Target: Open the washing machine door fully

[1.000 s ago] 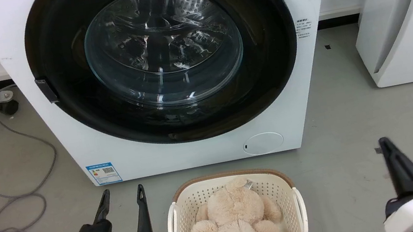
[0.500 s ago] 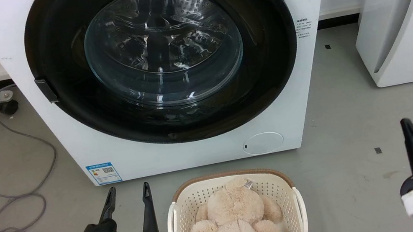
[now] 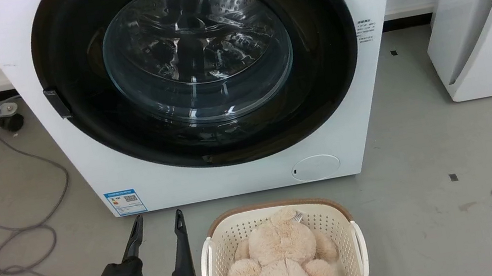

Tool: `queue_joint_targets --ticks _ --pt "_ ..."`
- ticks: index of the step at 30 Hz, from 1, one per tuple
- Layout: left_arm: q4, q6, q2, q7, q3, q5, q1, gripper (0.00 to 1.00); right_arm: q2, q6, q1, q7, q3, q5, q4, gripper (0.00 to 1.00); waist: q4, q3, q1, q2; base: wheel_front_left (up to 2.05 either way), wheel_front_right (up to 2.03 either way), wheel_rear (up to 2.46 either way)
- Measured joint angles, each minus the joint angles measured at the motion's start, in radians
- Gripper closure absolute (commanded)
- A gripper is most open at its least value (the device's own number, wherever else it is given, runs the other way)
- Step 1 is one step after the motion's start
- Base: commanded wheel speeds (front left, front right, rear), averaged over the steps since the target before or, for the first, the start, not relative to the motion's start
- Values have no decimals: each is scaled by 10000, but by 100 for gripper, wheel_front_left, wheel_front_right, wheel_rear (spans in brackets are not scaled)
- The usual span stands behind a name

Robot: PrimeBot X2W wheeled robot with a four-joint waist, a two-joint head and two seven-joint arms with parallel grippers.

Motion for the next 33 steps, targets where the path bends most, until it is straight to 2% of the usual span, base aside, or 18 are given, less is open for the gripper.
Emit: queue_joint_targets --ticks 6,19,25,28,33 --pt "-12 84 0 -107 -86 -151 -76 0 -502 -2 -1094 -102 10 1440 867 100 74 131 0 0 0 0 0" --pt "-35 90 0 -374 -265 -326 -427 0 -1772 -2 -3617 65 895 4036 2652 100 331 484 0 0 0 0 0" --pt "-31 94 0 -493 -349 -343 -502 0 -2353 -2 -4940 560 1827 5191 3802 100 477 655 0 0 0 0 0" --pt "-77 96 0 -562 -410 -428 -640 0 -2667 -2 -5964 1145 2610 5994 4817 100 548 818 0 0 0 0 0" --pt "-136 123 0 -635 -468 -489 -754 0 -2949 -2 -7203 1716 3398 6654 5935 100 606 1036 0 0 0 0 0"
